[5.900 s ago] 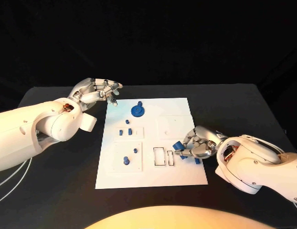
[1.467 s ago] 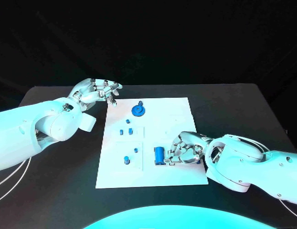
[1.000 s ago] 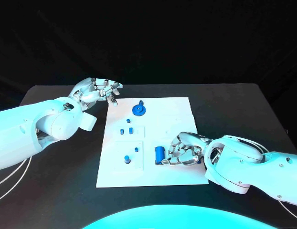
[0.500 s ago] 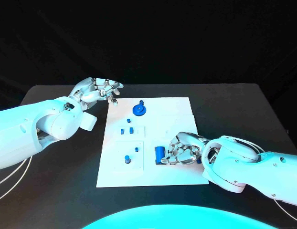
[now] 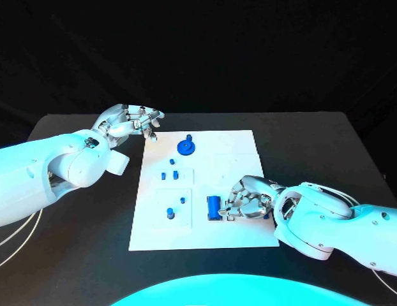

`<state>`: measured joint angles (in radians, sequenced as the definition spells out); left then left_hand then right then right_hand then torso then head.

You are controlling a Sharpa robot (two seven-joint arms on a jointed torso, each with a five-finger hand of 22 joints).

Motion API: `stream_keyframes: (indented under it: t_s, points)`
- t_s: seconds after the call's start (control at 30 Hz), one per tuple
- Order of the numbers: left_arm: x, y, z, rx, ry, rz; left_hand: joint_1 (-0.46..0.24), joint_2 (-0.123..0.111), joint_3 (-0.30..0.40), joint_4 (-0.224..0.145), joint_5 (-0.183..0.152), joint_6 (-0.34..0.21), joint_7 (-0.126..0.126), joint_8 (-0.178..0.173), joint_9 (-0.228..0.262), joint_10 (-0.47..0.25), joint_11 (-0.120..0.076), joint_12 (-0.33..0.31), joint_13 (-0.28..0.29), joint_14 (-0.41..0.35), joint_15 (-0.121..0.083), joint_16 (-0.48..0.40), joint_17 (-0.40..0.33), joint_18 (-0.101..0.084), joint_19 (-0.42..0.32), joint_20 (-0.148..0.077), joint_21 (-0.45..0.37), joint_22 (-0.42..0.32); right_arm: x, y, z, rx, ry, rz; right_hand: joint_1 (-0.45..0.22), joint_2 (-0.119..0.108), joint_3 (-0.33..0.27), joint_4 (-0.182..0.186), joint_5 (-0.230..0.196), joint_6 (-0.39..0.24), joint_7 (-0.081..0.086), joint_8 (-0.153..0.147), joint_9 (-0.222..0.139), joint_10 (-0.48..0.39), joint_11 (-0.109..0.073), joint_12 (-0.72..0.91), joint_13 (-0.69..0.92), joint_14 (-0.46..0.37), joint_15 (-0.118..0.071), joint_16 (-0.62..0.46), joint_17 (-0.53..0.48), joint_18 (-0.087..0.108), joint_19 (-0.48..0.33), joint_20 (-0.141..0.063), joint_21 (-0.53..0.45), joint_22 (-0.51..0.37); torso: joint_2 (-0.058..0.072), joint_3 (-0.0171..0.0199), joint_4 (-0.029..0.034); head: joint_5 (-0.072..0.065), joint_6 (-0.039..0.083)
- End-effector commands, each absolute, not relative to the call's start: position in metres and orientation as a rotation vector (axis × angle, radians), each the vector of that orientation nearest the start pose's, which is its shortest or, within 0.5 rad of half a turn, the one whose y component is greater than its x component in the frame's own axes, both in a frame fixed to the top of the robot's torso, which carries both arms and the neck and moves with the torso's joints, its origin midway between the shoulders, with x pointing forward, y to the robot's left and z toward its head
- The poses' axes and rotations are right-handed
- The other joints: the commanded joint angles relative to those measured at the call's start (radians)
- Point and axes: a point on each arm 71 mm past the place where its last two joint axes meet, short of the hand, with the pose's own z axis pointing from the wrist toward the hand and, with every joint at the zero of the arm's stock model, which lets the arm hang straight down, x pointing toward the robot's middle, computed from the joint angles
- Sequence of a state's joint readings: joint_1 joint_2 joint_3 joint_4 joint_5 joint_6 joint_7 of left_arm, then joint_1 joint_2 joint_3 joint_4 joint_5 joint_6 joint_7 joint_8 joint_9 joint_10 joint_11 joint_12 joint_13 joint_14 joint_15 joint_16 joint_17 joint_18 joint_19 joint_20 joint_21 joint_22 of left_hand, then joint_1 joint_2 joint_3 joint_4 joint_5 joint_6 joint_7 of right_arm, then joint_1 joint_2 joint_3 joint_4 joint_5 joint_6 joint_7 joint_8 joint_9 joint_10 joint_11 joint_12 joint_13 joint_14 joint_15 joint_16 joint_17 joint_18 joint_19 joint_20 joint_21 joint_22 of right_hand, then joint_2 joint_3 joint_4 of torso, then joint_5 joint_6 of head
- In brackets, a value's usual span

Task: Assemble the parts on the task board

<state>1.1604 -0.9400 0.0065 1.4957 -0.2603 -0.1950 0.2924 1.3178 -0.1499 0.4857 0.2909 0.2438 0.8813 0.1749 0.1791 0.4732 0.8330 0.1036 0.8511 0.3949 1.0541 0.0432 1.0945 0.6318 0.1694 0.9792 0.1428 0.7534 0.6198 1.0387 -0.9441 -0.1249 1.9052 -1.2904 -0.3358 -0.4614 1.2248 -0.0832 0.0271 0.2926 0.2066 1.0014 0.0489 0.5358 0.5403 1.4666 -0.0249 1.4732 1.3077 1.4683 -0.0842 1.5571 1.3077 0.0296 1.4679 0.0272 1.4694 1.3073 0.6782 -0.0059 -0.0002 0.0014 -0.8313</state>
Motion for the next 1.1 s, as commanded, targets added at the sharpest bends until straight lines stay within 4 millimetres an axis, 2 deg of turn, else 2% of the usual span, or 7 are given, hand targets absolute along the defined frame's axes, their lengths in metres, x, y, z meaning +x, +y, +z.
stream_keyframes:
  t_s: [0.03,0.27,0.3,0.43,0.53,0.73,1.1]
  points:
    - [0.487,0.256,-0.183,-0.91,1.57,-1.439,-0.008,0.001,-0.006,0.0,0.005,-0.007,-0.001,-0.002,-0.001,-0.007,0.002,0.005,-0.001,-0.007,-0.001,-0.004,0.001,0.014,0.006,0.0,-0.006,-0.001,0.359,-0.175,-0.247,0.206,2.024,0.7,0.001,-0.014,0.012,-0.002,-0.002,-0.025,0.006,-0.017,-0.009,0.045,0.006,-0.005,0.181,0.096,0.002,0.001,0.235,-0.006,0.071,-0.004,-0.017,0.22,0.0,-0.0012,-0.0001,-0.003,0.003]
    - [0.486,0.256,-0.183,-0.91,1.568,-1.44,-0.011,0.003,-0.007,-0.001,0.005,-0.008,-0.001,-0.002,-0.001,-0.008,0.001,0.006,-0.002,-0.007,-0.001,-0.004,0.002,0.014,0.007,0.0,-0.009,-0.003,0.362,-0.214,-0.235,0.306,1.951,0.639,0.043,-0.053,0.032,-0.002,-0.002,-0.072,0.036,-0.073,-0.036,0.02,0.033,-0.042,0.156,0.09,0.024,-0.013,0.205,0.004,0.054,0.015,-0.076,0.2,-0.002,-0.0043,-0.0031,-0.021,0.004]
    - [0.486,0.256,-0.183,-0.909,1.569,-1.442,-0.011,0.003,-0.007,-0.001,0.005,-0.008,-0.001,-0.002,-0.001,-0.008,0.001,0.006,-0.002,-0.007,-0.001,-0.004,0.002,0.014,0.007,0.0,-0.009,-0.003,0.362,-0.221,-0.234,0.32,1.939,0.627,0.051,-0.063,0.033,-0.002,-0.002,-0.087,0.044,-0.086,-0.042,0.004,0.039,-0.065,0.138,0.084,0.029,-0.024,0.184,0.012,0.042,0.019,-0.119,0.185,-0.003,-0.0055,-0.0035,-0.025,0.004]
    - [0.485,0.255,-0.182,-0.905,1.571,-1.449,-0.012,0.001,-0.008,-0.001,0.004,-0.008,-0.001,-0.002,-0.002,-0.008,0.002,0.006,-0.003,-0.007,-0.001,-0.005,0.002,0.014,0.008,0.0,-0.009,-0.004,0.361,-0.243,-0.23,0.355,1.904,0.585,0.072,-0.081,0.032,-0.002,-0.003,-0.114,0.059,-0.108,-0.048,-0.048,0.053,-0.141,0.083,0.07,0.042,-0.054,0.13,0.031,0.011,0.032,-0.226,0.146,-0.002,-0.0025,-0.0014,-0.035,0.005]
    - [0.484,0.255,-0.182,-0.904,1.572,-1.452,-0.012,0.001,-0.008,-0.001,0.004,-0.008,-0.001,-0.002,-0.002,-0.008,0.002,0.006,-0.003,-0.007,-0.001,-0.005,0.002,0.014,0.008,0.0,-0.009,-0.004,0.358,-0.255,-0.229,0.362,1.877,0.556,0.074,-0.083,0.031,-0.002,-0.003,-0.114,0.059,-0.108,-0.048,-0.048,0.053,-0.141,0.083,0.071,0.042,-0.053,0.133,0.031,0.012,0.033,-0.223,0.146,-0.002,-0.0007,-0.0038,-0.038,0.004]
    - [0.484,0.255,-0.182,-0.904,1.573,-1.454,-0.012,0.001,-0.008,-0.001,0.004,-0.008,-0.001,-0.002,-0.002,-0.008,0.002,0.006,-0.003,-0.007,-0.001,-0.005,0.002,0.014,0.008,0.0,-0.009,-0.004,0.352,-0.27,-0.232,0.341,1.873,0.492,0.074,-0.086,0.027,0.0,-0.003,-0.081,0.05,-0.093,-0.041,-0.041,0.047,-0.133,0.087,0.074,0.038,-0.049,0.144,0.027,0.022,0.032,-0.201,0.154,-0.003,-0.0016,-0.0035,-0.045,0.006]
    - [0.484,0.255,-0.182,-0.902,1.578,-1.458,-0.013,0.0,-0.009,-0.001,0.004,-0.009,-0.001,-0.002,-0.002,-0.009,0.002,0.006,-0.003,-0.007,-0.001,-0.005,0.002,0.014,0.008,0.0,-0.01,-0.004,0.346,-0.26,-0.259,0.35,1.968,0.443,0.046,-0.077,0.022,0.001,-0.002,-0.03,0.029,-0.063,-0.029,-0.022,0.029,-0.112,0.1,0.081,0.023,-0.038,0.165,0.018,0.04,0.02,-0.154,0.172,0.0,-0.0006,0.0,-0.037,0.006]
